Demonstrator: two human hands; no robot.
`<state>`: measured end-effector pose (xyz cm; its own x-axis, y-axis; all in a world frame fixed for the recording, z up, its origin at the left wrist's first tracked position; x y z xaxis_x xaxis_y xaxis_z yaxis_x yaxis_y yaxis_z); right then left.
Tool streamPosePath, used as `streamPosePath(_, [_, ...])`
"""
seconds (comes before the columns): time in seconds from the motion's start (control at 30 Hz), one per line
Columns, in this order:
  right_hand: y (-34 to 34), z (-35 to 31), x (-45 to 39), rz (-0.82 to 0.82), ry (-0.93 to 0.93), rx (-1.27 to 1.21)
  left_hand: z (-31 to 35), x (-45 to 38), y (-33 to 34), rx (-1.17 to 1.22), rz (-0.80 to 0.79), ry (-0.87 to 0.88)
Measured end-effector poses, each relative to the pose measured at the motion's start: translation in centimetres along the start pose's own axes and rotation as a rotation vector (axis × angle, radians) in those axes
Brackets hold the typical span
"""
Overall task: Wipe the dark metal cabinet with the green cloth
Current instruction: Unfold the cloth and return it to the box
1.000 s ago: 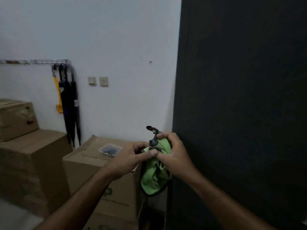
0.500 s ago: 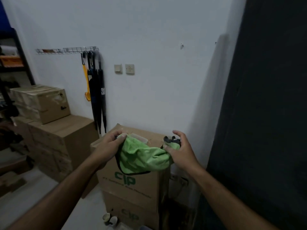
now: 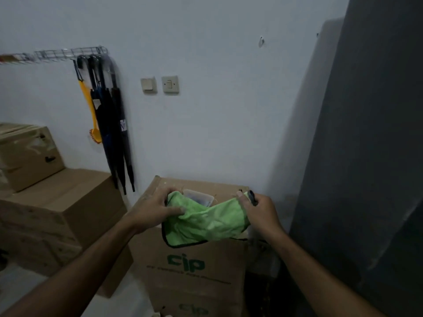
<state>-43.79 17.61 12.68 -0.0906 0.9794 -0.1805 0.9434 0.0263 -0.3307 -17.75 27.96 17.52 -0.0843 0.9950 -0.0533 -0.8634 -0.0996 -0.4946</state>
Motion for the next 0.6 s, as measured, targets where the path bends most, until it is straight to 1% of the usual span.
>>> streamPosePath(0.07, [1.5, -0.1, -0.7, 0.073, -0.032, 0.051, -1.1, -0.9, -1.9, -0.046, -0.020, 0.034])
streamPosePath(0.13, [2.6, -0.4, -1.3, 0.134, -0.078, 0.090, -2.1, -1.8, -3.5, -0.130, -0.003, 0.093])
streamPosePath(0.2, [3.2, -0.7, -2.0, 0.138, -0.051, 0.015, -3.2, -2.7, -4.9, -0.204, 0.016, 0.140])
streamPosePath(0.27, [3.7, -0.7, -2.7, 0.113, 0.045, -0.108, -4.6, -3.7, -6.1, -0.193, 0.021, 0.132])
streamPosePath(0.4, [5.3, -0.3, -4.6, 0.013, 0.188, -0.291, -6.8, -6.5, -6.5, -0.008, 0.005, 0.084])
streamPosePath(0.47, [6.4, 0.0, -6.2, -0.055, 0.273, -0.361, -8.0, -8.7, -6.2, 0.115, -0.019, 0.008])
streamPosePath(0.5, [7.0, 0.3, -7.2, -0.077, 0.344, -0.382, -8.6, -10.0, -6.2, 0.153, -0.026, -0.046])
streamPosePath(0.53, [7.6, 0.5, -8.2, -0.088, 0.425, -0.383, -9.0, -11.3, -6.2, 0.155, -0.020, -0.095])
streamPosePath(0.6, [8.9, 1.0, -10.5, -0.050, 0.520, -0.309, -9.6, -14.1, -6.8, 0.028, 0.006, -0.125])
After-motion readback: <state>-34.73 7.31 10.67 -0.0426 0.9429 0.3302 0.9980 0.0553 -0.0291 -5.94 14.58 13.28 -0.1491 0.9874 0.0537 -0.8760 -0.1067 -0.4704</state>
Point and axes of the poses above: each hand's wrist, its own x-axis away from the middle knuckle, its own y-axis out of the palm, z = x × y, the point moved 1 cm from there along -x, towards the middle knuckle, and after that the axes turned 4 degrees about y, right-handed, at the moved point
